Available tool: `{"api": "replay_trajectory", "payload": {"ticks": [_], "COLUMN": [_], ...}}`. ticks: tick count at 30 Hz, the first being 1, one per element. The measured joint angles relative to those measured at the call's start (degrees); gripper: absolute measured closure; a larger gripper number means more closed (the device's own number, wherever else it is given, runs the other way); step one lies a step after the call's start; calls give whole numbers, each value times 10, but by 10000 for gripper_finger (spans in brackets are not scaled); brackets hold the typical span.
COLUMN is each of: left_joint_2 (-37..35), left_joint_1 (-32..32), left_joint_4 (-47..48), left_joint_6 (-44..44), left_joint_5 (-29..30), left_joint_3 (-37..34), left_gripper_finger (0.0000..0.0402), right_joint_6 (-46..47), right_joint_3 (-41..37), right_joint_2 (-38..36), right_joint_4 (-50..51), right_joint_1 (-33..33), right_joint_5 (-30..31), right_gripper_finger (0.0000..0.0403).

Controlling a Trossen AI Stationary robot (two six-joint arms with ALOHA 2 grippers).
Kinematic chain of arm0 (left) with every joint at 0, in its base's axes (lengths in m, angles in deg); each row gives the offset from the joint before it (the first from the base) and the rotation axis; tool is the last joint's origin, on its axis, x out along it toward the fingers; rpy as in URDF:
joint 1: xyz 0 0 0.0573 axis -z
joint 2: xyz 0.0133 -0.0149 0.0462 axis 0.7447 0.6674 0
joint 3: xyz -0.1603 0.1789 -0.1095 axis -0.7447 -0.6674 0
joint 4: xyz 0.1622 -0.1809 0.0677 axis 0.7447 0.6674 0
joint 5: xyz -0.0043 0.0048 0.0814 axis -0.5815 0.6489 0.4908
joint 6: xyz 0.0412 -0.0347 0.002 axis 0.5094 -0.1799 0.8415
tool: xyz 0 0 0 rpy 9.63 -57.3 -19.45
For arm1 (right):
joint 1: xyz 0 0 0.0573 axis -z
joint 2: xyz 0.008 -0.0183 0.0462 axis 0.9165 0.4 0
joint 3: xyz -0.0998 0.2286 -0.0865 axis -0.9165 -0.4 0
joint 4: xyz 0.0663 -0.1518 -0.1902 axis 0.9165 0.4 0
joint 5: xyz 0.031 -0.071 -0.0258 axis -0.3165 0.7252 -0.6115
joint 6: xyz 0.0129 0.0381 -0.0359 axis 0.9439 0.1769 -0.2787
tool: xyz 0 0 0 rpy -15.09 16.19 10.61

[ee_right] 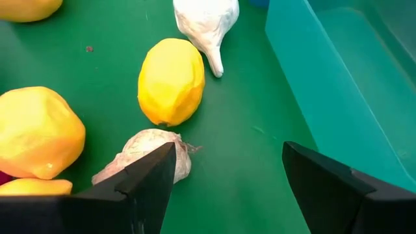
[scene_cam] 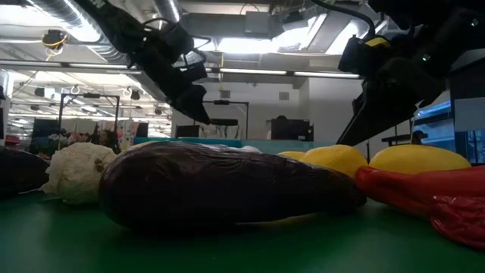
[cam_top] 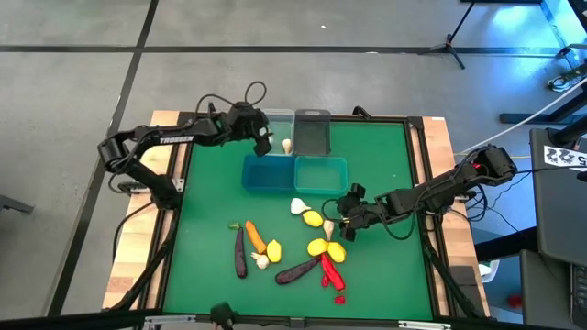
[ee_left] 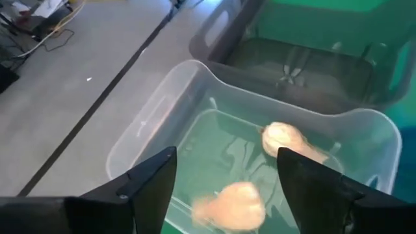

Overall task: Sort produce into baskets
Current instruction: Put the white garlic into the transparent bin

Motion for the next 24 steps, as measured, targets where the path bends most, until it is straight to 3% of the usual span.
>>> {"api": "replay_trajectory", "payload": {"ticks": [7, 13, 19, 24], "left_joint_2": [-38, -48, 12, 79], "left_joint_1": [80, 233, 374, 461], "left_joint_4": [26, 9, -57, -132], "left_joint_6": [-1, -31, -172, -206], "left_joint_5": [-34, -49, 157, 265], "left_joint_3": [6, 7, 7, 7], "left_gripper_finger": [144, 146, 146, 146], "right_joint_6": [0, 0, 5, 18], "right_joint_3": [0, 0, 0, 0], "right_joint_2": [0, 0, 0, 0], "right_joint_4": [0, -2, -4, -5], "right_joint_1": [0, 0, 0, 0], "right_joint_5": [0, 0, 0, 0], "right_gripper_finger": [123, 123, 123, 123]}}
